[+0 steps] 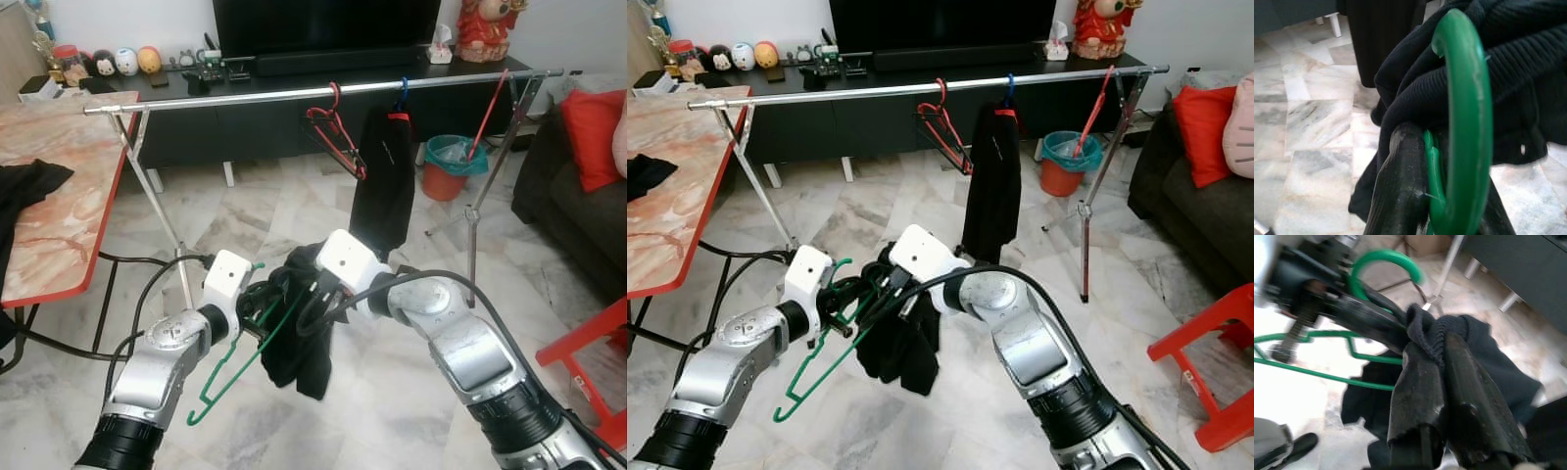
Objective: Hang hanger
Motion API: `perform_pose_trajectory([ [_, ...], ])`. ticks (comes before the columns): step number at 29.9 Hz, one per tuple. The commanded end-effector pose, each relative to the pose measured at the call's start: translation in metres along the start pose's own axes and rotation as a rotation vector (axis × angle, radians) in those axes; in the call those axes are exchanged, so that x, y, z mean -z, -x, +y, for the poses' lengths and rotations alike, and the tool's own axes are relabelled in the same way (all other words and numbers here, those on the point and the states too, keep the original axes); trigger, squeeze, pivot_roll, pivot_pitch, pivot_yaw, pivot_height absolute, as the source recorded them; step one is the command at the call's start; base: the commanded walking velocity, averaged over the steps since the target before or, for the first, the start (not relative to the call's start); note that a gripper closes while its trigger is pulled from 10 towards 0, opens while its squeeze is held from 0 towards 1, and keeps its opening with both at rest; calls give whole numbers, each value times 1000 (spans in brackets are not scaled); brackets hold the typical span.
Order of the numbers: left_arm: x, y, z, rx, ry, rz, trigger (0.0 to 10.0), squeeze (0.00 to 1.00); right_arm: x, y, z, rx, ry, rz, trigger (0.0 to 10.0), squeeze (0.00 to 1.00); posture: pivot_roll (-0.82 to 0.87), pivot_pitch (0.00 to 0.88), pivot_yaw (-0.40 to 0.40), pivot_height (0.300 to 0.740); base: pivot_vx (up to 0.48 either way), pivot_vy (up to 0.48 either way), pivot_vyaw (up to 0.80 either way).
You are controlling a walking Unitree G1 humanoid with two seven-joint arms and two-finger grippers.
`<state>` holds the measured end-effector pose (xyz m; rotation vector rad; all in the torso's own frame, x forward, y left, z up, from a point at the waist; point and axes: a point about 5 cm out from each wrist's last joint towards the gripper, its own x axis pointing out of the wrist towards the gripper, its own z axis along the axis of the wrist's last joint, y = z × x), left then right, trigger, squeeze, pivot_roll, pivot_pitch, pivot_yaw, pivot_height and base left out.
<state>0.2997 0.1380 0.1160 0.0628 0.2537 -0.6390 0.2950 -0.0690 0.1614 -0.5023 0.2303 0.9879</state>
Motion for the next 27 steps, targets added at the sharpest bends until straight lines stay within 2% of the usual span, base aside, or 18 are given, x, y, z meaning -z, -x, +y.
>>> perform_pose_trajectory([
  [1,-10,1,-3,22,-16,-35,10000,0,-13,6,14,-108,25,-86,10000,0,-11,0,-11,728,0,0,0],
  [2,-10,1,-3,22,-16,-35,10000,0,-13,6,14,-108,25,-86,10000,0,-11,0,-11,728,0,0,0],
  [5,-11,2,-3,30,-11,-42,10000,0,-11,18,23,-219,69,-111,10000,0,-12,0,-11,728,0,0,0],
  [7,-11,2,-3,32,-8,-47,10000,0,-8,22,23,-233,81,-97,10000,0,-12,0,-11,728,0,0,0],
  [12,-14,1,-4,30,-4,-68,10000,0,8,27,14,-208,94,-21,10000,0,-19,0,-12,728,0,0,0],
  [22,-17,2,-8,60,17,-91,10000,0,21,31,5,-176,67,11,10000,0,-18,0,-10,728,0,0,0],
  [23,-17,3,-8,61,19,-93,10000,0,22,31,4,-172,62,13,10000,643,-18,0,-10,728,0,0,0],
  [24,-17,3,-8,61,20,-94,10000,0,22,31,4,-173,64,13,10000,1000,-18,0,-10,728,0,0,0],
  [27,-17,2,-8,59,22,-97,10000,0,22,30,3,-169,67,13,10000,1000,-20,0,-9,728,0,0,0],
])
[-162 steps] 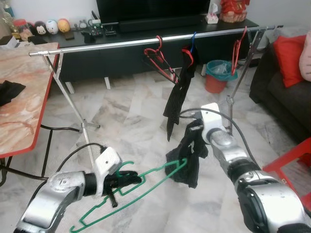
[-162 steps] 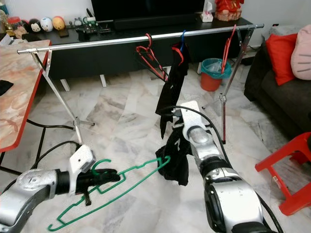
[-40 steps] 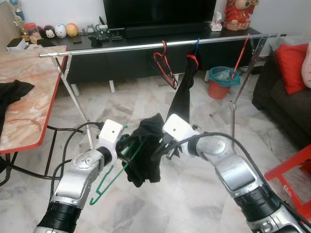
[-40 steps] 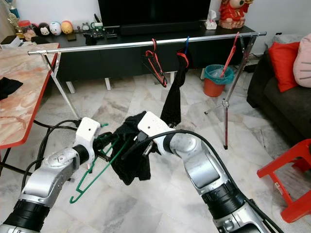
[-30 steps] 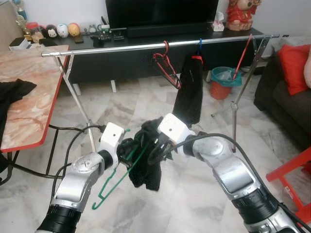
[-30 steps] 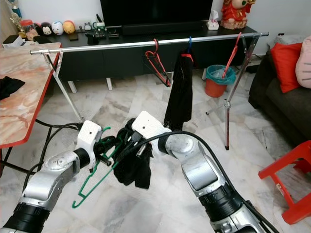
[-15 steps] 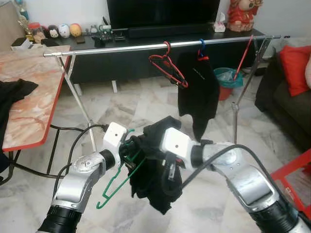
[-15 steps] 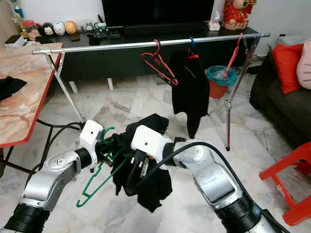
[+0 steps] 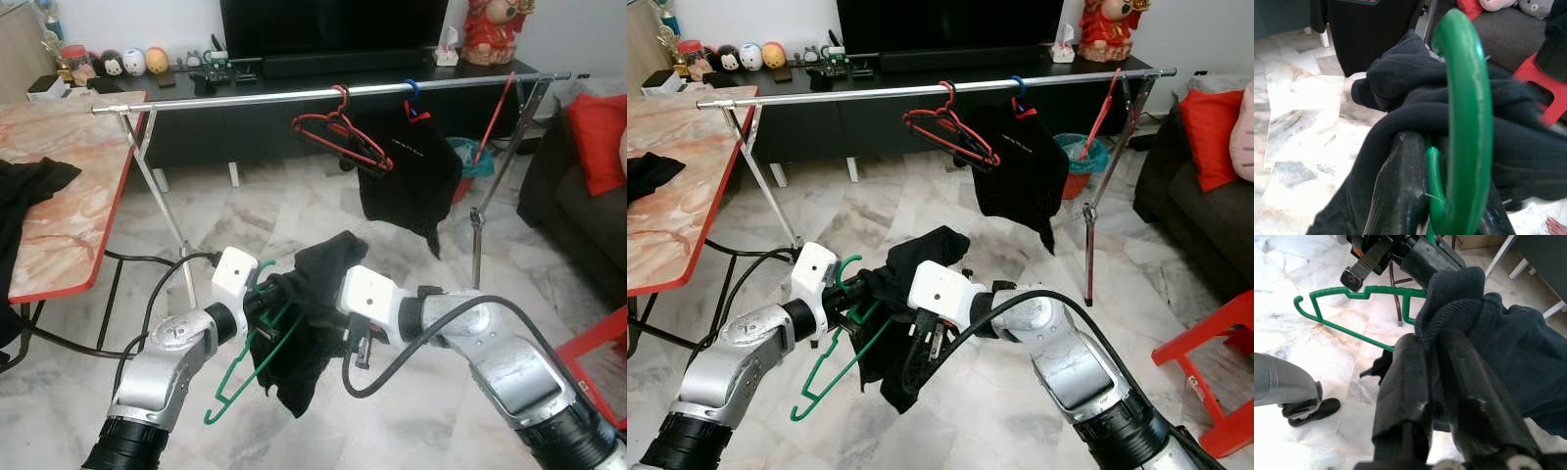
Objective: Hang hanger
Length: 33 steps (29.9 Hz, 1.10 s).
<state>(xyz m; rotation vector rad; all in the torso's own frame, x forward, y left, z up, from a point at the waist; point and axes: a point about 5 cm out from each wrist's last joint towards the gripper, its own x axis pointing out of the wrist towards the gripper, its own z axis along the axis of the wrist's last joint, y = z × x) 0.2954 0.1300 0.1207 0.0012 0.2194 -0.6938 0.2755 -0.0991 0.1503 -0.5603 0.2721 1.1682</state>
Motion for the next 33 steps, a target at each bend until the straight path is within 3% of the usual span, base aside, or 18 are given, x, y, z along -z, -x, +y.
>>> perform_pose_trajectory([
  [1,-13,2,1,-1,-18,-46,10000,0,-2,2,-3,13,4,-14,10000,1000,-20,0,-9,728,0,0,0],
  [11,-16,1,1,-6,-4,-71,10000,0,-2,1,0,-7,9,-22,10000,1000,-21,0,-8,728,0,0,0],
  [18,-14,2,-1,22,1,-67,10000,0,-1,12,-3,-16,34,-2,10000,1000,-29,0,-4,728,0,0,0],
  [22,-12,1,-1,14,8,-65,10000,0,1,14,10,-97,54,5,10000,1000,-29,0,-4,728,0,0,0],
  [27,-13,0,-2,15,16,-68,10000,0,12,18,16,-129,66,62,10000,1000,-34,0,-1,728,0,0,0],
  [30,-12,0,-2,18,16,-66,10000,0,26,25,13,-120,121,171,10000,996,-33,0,-1,728,0,0,0],
  [31,-12,0,-2,22,16,-63,10000,0,29,27,11,-110,110,183,10000,0,-34,0,0,728,0,0,0],
  [33,-10,3,-3,48,5,-44,10000,0,31,34,-3,-34,90,178,10000,0,-34,0,0,728,0,0,0],
])
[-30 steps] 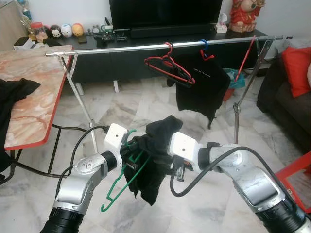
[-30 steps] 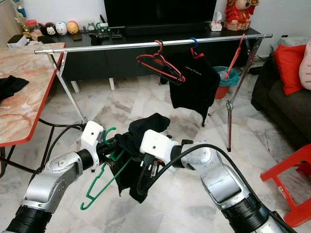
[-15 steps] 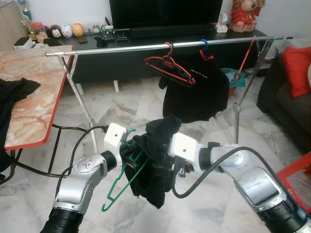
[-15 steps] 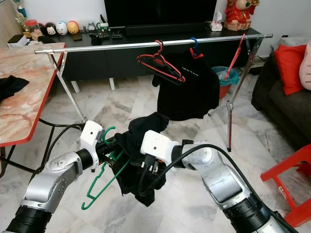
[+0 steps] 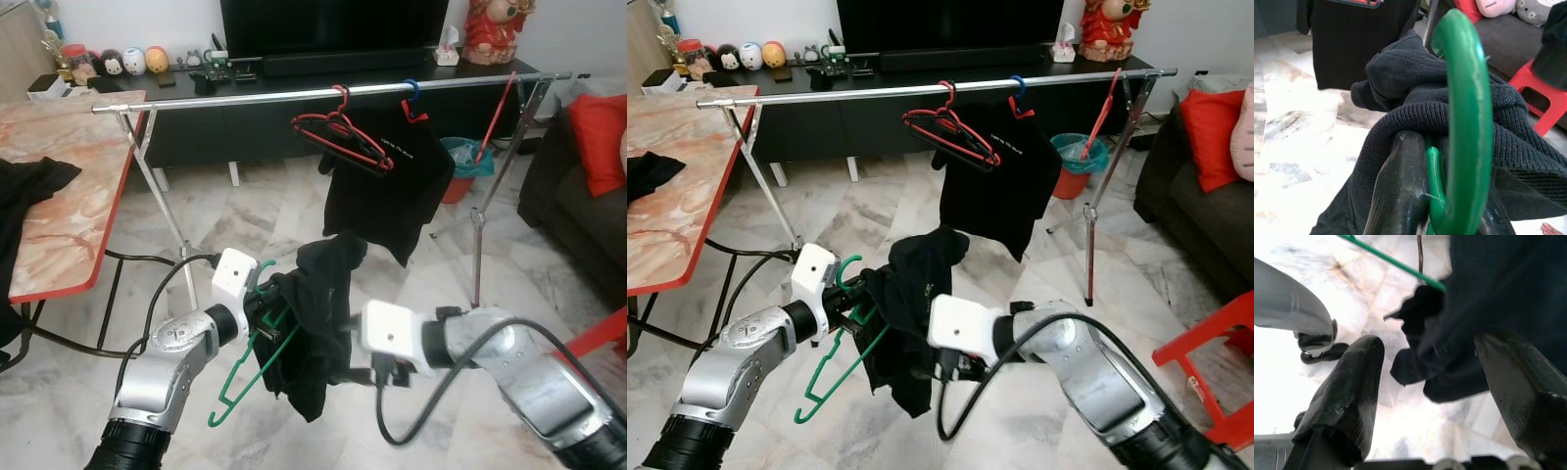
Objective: Hang hanger
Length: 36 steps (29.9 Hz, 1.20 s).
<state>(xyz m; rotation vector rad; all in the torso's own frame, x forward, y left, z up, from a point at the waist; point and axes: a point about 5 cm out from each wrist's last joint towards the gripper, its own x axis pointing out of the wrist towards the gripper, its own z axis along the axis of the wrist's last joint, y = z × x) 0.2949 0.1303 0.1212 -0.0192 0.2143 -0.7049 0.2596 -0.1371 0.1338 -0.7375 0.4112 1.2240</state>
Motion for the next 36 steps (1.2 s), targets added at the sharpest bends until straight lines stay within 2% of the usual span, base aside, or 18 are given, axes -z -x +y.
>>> perform_pose_trajectory([
  [1,-9,2,-3,35,-11,-33,10000,0,0,7,-11,59,0,-4,10000,0,-34,0,0,728,0,0,0],
  [3,-4,6,-8,95,-42,10,10000,0,6,14,-22,121,19,58,10000,0,-31,0,0,728,0,0,0],
  [5,-2,9,-13,147,-52,25,10000,0,5,22,-31,166,7,28,10000,0,-31,0,0,728,0,0,0],
  [7,-1,10,-15,162,-59,32,10000,0,1,25,-32,165,9,-6,10000,0,-31,0,0,728,0,0,0],
  [8,4,12,-17,191,-88,66,10000,0,-12,29,-30,134,1,-130,10000,0,-29,0,4,728,0,0,0],
  [9,6,12,-18,203,-98,78,10000,0,-16,30,-29,122,0,-173,10000,0,-29,0,4,728,0,0,0],
  [13,8,14,-23,247,-94,90,10000,0,-19,32,-23,61,-8,-236,10000,0,-28,0,0,728,0,0,0],
  [16,6,15,-29,304,-103,95,10000,0,-6,32,-19,1,-36,-227,10000,0,-25,0,-4,728,0,0,0],
  [22,3,18,-31,381,-149,120,10000,0,26,35,-4,-171,-29,-113,10000,0,-23,0,-9,728,0,0,0],
  [24,1,19,-31,400,-163,128,10000,0,34,40,-7,-170,-35,-95,10000,0,-20,0,-21,728,0,0,0],
  [27,2,20,-31,432,-182,152,10000,0,35,48,-10,-190,-48,-133,10000,0,-18,0,-24,728,0,0,0],
  [30,1,21,-34,471,-195,165,10000,0,32,55,-14,-222,-102,-238,10000,0,-17,0,-33,728,0,0,0],
  [36,2,21,-38,545,-218,195,10000,0,32,59,-17,-301,-106,-290,10000,0,-11,0,-45,728,0,0,0],
])
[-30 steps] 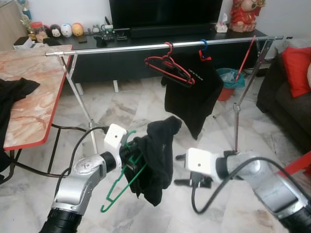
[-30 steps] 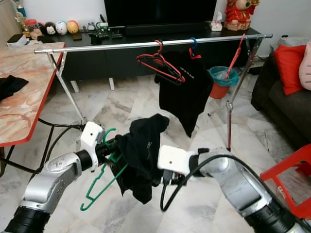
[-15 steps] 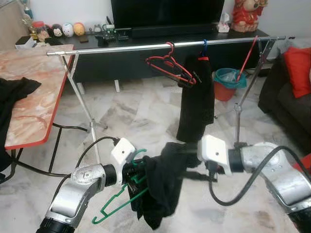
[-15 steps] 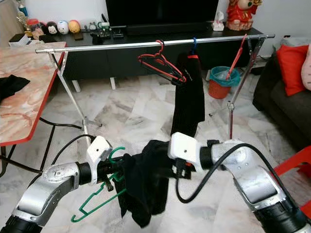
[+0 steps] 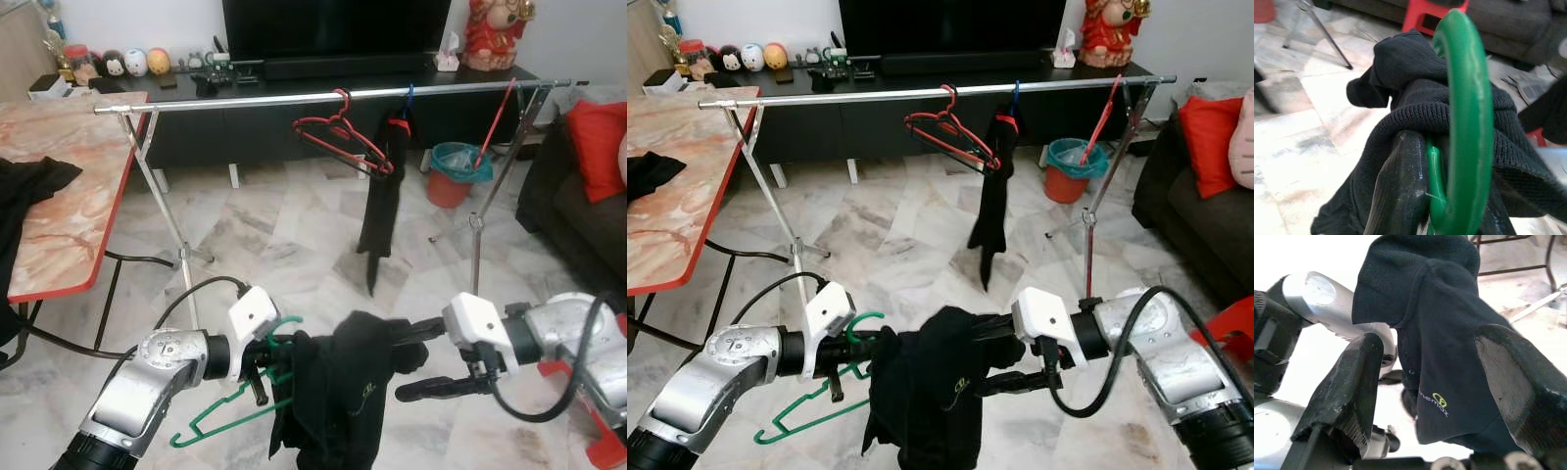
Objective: Hang hanger
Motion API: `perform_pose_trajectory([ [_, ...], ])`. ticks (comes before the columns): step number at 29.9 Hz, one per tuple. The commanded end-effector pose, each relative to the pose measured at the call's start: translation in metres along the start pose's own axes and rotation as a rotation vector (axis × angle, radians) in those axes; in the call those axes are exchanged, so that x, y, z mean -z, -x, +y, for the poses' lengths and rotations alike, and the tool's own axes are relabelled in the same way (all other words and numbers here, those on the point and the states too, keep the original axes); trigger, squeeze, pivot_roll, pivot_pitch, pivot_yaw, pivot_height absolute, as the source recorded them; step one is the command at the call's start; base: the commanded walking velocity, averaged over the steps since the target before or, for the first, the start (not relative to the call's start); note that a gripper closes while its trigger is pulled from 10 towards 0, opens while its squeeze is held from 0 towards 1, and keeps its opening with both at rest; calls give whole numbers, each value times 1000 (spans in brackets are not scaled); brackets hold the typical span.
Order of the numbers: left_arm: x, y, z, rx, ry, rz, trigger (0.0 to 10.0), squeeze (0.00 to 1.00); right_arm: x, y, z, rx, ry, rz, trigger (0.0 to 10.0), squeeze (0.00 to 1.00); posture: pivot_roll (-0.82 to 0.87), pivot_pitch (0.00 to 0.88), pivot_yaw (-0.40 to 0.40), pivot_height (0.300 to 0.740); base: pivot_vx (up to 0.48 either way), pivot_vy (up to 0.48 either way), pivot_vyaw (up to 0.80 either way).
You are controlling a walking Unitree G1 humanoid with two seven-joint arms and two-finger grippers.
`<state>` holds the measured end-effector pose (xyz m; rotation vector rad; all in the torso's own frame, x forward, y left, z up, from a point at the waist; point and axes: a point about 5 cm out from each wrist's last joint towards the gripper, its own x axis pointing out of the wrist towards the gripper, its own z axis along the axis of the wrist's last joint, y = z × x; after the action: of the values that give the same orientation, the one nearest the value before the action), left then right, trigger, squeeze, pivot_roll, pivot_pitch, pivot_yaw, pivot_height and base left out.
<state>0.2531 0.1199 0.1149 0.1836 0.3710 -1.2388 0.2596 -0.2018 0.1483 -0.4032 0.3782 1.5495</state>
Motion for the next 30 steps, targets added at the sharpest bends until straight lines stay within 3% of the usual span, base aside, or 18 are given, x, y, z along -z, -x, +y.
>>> perform_pose_trajectory([
  [1,-14,0,-2,49,-64,-14,10000,0,-3,4,-5,-6,26,-9,10000,0,-11,0,-46,728,0,0,0],
  [20,-26,-4,-7,177,-136,12,10000,0,-9,-20,-4,-213,86,-44,10000,0,4,0,-64,728,0,0,0],
  [24,-30,-4,-7,187,-143,2,10000,0,3,-25,-4,-245,99,63,10000,0,9,0,-67,728,0,0,0],
  [30,-32,-5,-7,188,-146,0,10000,0,8,-28,-6,-238,113,97,10000,0,7,0,-66,728,0,0,0],
])
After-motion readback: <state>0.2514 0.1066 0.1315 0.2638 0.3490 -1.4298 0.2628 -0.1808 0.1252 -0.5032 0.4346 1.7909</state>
